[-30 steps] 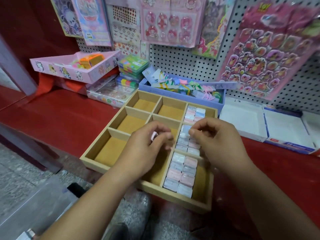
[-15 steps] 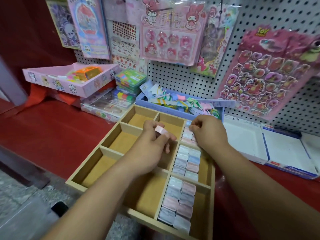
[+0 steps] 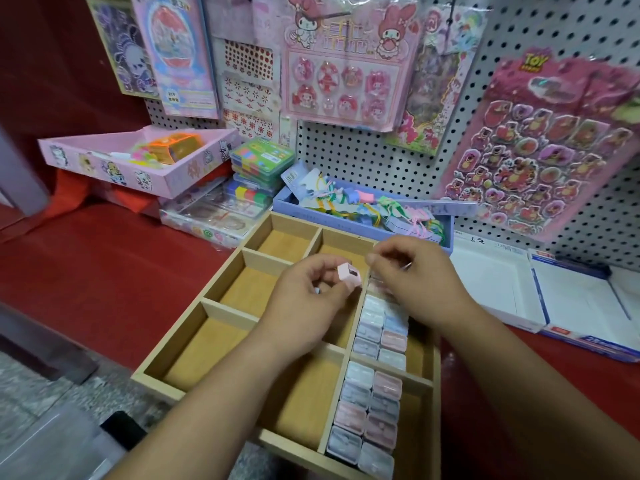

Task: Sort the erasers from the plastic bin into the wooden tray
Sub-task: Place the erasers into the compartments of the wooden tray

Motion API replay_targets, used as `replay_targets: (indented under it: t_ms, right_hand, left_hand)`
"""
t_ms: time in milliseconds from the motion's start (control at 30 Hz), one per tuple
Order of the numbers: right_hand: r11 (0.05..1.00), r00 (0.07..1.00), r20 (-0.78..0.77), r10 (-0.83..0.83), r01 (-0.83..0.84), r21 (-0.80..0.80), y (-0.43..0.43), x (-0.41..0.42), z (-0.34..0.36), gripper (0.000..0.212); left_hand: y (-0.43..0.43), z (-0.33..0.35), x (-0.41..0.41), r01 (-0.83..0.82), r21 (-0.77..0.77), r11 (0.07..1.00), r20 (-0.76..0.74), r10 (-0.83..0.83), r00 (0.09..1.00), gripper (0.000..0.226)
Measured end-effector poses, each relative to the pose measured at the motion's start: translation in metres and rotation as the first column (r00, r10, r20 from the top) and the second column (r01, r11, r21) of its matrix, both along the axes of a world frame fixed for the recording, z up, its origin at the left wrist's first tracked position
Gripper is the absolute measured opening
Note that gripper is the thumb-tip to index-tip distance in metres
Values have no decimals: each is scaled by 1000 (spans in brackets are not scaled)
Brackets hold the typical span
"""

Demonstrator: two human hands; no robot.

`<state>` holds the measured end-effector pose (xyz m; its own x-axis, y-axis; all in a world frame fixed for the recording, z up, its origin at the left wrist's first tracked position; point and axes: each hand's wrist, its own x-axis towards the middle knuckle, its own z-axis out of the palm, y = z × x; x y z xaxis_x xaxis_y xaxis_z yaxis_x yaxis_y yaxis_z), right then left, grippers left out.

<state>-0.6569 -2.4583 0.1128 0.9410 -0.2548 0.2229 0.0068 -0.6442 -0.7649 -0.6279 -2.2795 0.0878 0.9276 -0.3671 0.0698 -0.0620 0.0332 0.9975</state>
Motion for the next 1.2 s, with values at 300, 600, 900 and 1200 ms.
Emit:
replay_targets:
  t_ms: [300,600,900,1200]
  right_hand:
    - [987,990,19,140,-141,78,9,-32,-1,21]
    - [960,994,-69,86,-101,-262,-19,-27,-7,36]
    - [978,989,5,-145,144,-153,-40,-13,-4,14]
    - [943,979,15,-204,201,-267,-43,2,-18,12]
  left_hand:
    - [2,2,-3,109,100,989,15,-111,994,29]
    - [8,2,-3,90,216,972,51,-103,993,36]
    - [9,0,-1,13,238,971,83,-34,996,22]
    - [3,-1,-3,-23,246,969,48,11,999,26]
